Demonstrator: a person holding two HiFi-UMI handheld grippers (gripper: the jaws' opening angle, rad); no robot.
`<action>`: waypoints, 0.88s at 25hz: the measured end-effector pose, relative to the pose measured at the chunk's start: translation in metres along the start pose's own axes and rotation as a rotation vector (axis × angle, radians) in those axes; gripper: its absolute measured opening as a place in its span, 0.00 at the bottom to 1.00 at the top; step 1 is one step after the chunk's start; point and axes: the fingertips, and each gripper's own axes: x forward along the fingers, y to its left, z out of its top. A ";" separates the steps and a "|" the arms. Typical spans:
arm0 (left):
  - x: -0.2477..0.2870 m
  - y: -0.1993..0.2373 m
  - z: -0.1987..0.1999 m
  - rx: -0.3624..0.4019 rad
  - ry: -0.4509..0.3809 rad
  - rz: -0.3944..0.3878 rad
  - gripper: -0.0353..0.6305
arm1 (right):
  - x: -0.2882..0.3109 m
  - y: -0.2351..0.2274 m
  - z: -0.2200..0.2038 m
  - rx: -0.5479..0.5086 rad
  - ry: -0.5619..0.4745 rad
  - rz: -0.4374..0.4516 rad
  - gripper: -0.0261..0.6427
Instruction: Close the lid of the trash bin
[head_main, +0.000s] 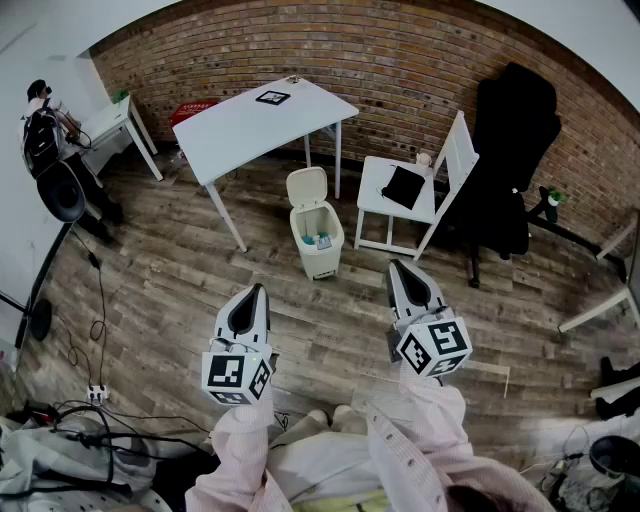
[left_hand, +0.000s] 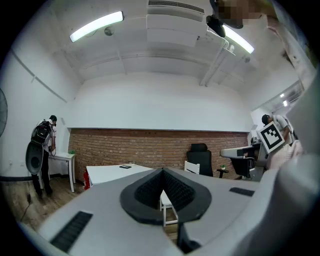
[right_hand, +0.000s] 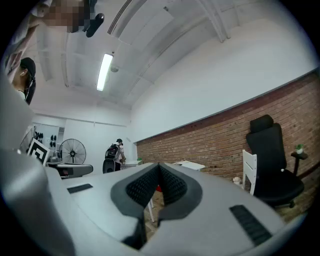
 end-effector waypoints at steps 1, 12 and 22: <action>0.001 -0.001 0.000 0.000 0.001 0.000 0.04 | 0.000 -0.001 0.000 0.000 0.001 0.000 0.04; 0.012 -0.006 -0.001 -0.004 0.008 0.002 0.04 | 0.003 -0.015 -0.002 0.010 0.012 -0.011 0.04; 0.013 -0.030 -0.003 -0.008 0.007 -0.002 0.04 | -0.009 -0.024 -0.001 0.009 -0.007 0.007 0.04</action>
